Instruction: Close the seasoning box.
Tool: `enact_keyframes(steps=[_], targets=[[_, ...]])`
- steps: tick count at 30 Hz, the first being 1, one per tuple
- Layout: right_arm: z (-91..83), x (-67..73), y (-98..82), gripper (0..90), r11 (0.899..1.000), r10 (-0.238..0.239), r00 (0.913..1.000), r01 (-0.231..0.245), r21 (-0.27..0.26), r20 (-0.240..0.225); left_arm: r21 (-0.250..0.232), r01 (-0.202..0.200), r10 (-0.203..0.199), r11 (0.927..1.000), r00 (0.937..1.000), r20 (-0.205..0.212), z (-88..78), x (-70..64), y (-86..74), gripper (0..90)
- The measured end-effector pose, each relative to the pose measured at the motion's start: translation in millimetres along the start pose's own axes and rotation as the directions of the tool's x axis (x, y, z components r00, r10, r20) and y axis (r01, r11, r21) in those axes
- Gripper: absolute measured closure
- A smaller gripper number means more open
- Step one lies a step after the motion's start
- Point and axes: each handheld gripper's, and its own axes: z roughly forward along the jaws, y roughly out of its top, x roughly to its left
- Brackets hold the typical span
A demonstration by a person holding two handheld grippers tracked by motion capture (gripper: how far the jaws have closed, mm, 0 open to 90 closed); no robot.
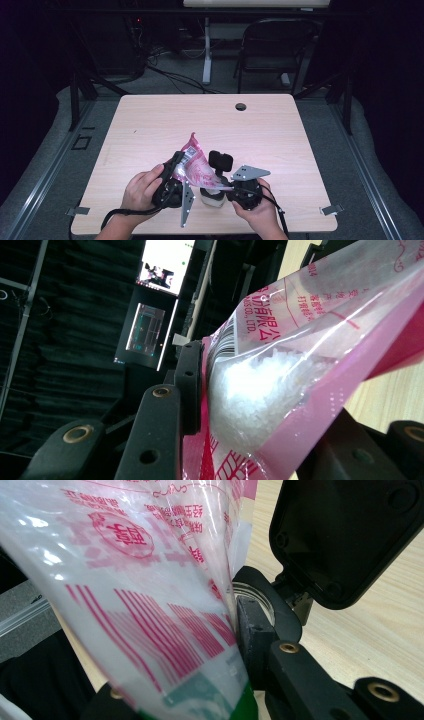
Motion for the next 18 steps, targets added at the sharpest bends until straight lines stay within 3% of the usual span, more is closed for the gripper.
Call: enact_keyframes(steps=[18], targets=[[2.5,-1.2,-1.0,85.8,1.0,0.01,0.9999,-0.01,0.002,-0.004,0.004,-0.004,0.004,1.0,1.0,-0.005,-1.4,-0.1,1.3,67.9]])
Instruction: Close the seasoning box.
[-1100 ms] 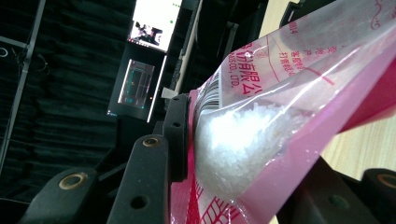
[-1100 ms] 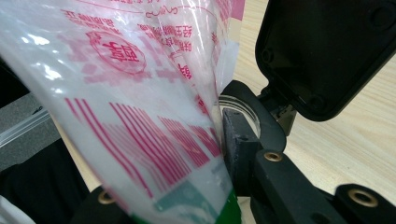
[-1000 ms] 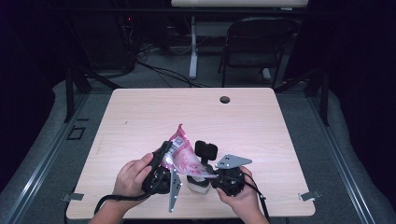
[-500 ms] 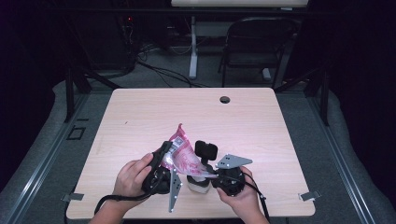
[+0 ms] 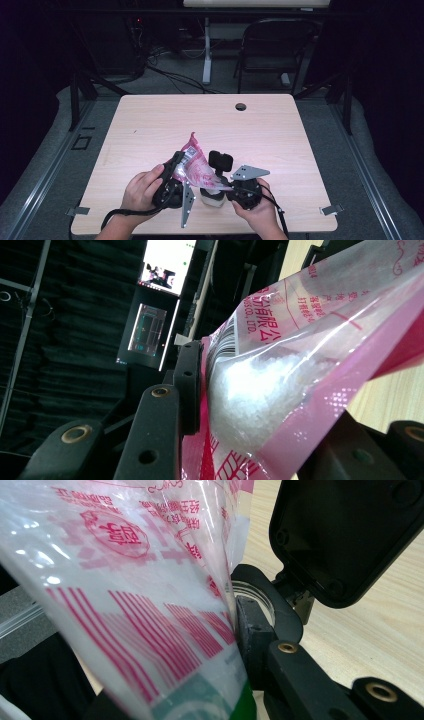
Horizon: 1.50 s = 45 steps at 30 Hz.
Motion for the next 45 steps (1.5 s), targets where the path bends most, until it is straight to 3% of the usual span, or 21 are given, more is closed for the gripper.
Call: enact_keyframes(steps=[34,45], targets=[[1.4,2.7,-0.6,87.5,1.0,-0.007,0.9996,0.008,0.027,-0.026,-0.012,0.005,-0.005,0.9999,0.9999,0.01,-0.6,3.3,-0.8,67.8],[-2.0,3.3,0.6,88.3,1.0,-0.019,0.9998,0.019,0.015,-0.004,-0.012,0.016,-0.016,0.9998,0.9997,0.017,-0.1,3.3,-2.1,67.9]])
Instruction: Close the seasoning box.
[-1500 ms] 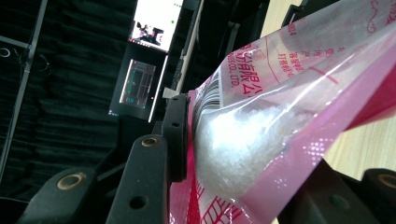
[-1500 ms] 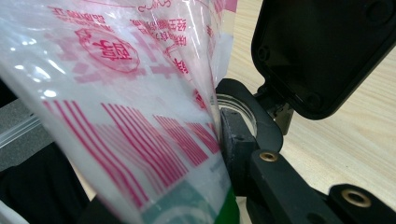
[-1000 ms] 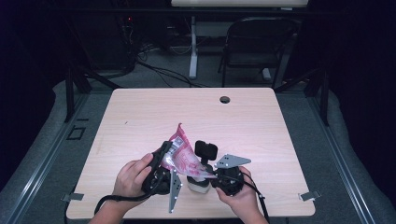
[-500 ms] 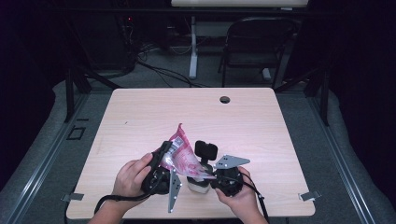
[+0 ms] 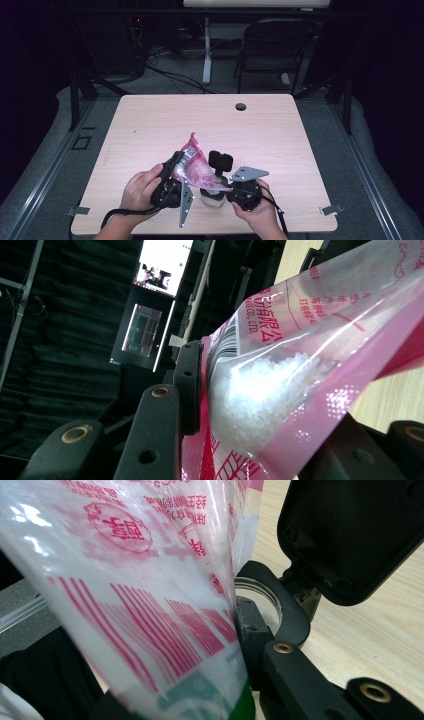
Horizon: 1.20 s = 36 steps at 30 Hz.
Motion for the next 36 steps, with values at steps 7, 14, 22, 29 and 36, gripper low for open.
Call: enact_keyframes(steps=[7,14,22,29,36], targets=[[-0.2,-0.7,0.9,88.4,1.0,-0.001,1.0,0.001,-0.007,0.005,0.006,0.013,-0.013,0.9999,0.9999,0.008,0.4,-0.6,-2.2,67.9],[2.2,0.3,3.6,88.8,1.0,-0.009,1.0,0.009,-0.006,0.002,0.019,0.036,-0.036,0.9992,0.9992,0.015,1.1,-0.9,-7.6,67.9],[4.0,0.3,6.5,89.0,1.0,-0.012,0.9999,0.012,-0.015,0.001,0.042,0.047,-0.048,0.998,0.9987,0.018,2.2,-3.1,-13.6,68.0],[4.6,0.3,8.7,89.1,1.0,-0.016,0.9999,0.016,-0.022,0.001,0.059,0.068,-0.071,0.9959,0.9969,0.036,4.7,-4.5,-20.1,68.0],[4.8,0.5,10.2,89.1,1.0,-0.019,0.9998,0.019,-0.024,0.001,0.072,0.09,-0.094,0.9933,0.9944,0.05,6.8,-6.0,-25.0,68.2]])
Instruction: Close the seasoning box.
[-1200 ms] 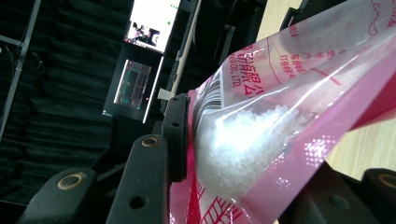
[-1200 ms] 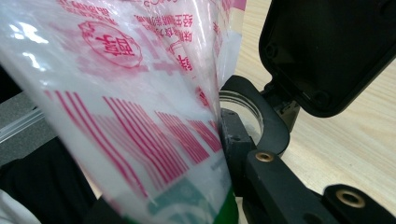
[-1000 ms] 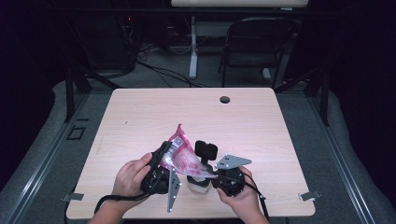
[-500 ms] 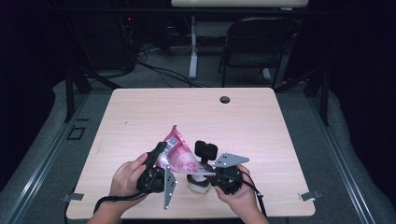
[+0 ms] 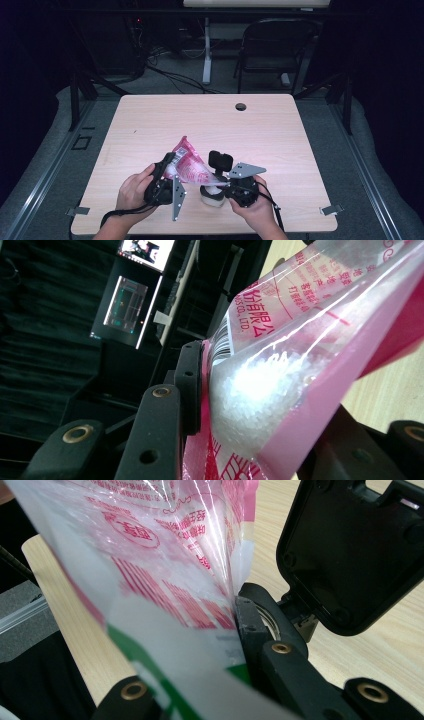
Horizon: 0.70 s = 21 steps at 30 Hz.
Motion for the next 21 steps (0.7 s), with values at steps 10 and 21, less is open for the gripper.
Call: enact_keyframes(steps=[10,21], targets=[[2.8,1.6,4.8,89.0,1.0,-0.01,0.9999,0.01,-0.009,-0.011,0.034,0.062,-0.064,0.9975,0.9972,0.04,4.3,-2.0,-12.5,68.2],[5.2,1.6,8.3,89.0,1.0,-0.017,0.9996,0.016,-0.016,-0.022,0.061,0.107,-0.112,0.9924,0.9883,0.103,11.7,-10.7,-24.3,69.4]])
